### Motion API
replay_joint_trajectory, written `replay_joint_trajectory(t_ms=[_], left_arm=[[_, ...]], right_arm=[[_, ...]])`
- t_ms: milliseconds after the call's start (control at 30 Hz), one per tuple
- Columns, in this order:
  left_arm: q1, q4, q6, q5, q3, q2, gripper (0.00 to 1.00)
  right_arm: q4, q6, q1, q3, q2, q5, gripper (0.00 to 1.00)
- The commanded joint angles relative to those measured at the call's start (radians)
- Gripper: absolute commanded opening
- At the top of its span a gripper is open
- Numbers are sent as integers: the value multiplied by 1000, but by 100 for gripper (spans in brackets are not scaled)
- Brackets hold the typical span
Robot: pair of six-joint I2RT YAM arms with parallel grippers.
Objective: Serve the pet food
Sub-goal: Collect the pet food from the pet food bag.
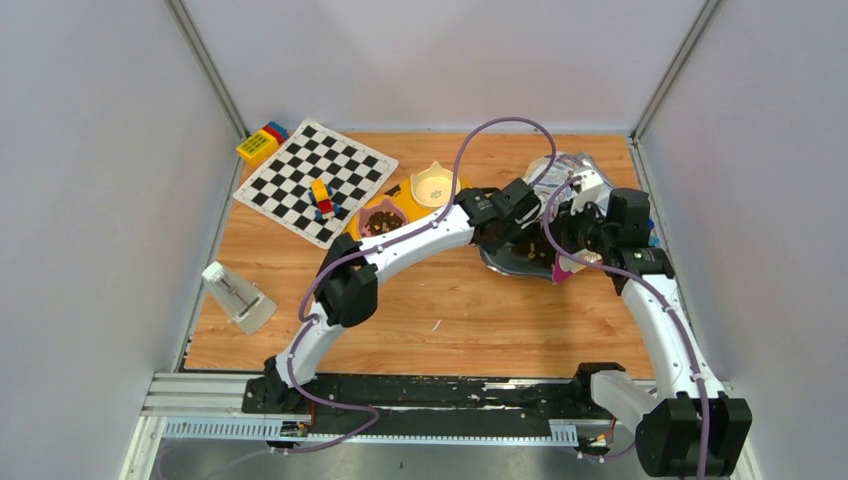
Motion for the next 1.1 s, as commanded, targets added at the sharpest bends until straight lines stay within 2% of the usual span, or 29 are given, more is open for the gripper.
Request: replay_joint_trajectory(t_ms=[0,100,200,367,633,700,833,967,1067], left_arm=[[-2,7,-126,-190,-46,-1,0],[-20,53,-152,-297,-80,1,0],[-38,81,-168,-322,-64,16,0],[-52,-5,-209,-278,42,91,0],[-49,143,-202,-211,37,92,0],[-38,184,-205,-175,7,100,0],[34,314,-251,71,-131,92,0],[77,382,-245,173,-162,139,0],[86,444,-228,198,-186,152,0]], right_arm=[[99,60,4,-13,-45,-127,0],[101,80,4,-17,-38,-135,0],[104,95,4,-31,-22,-138,0],[107,97,4,-45,-22,-137,0],[96,92,4,-56,-33,-129,0],[88,85,4,-64,-42,-116,0],[87,88,4,-70,-60,-80,0],[88,97,3,-71,-53,-64,0],[88,102,4,-68,-42,-64,0]])
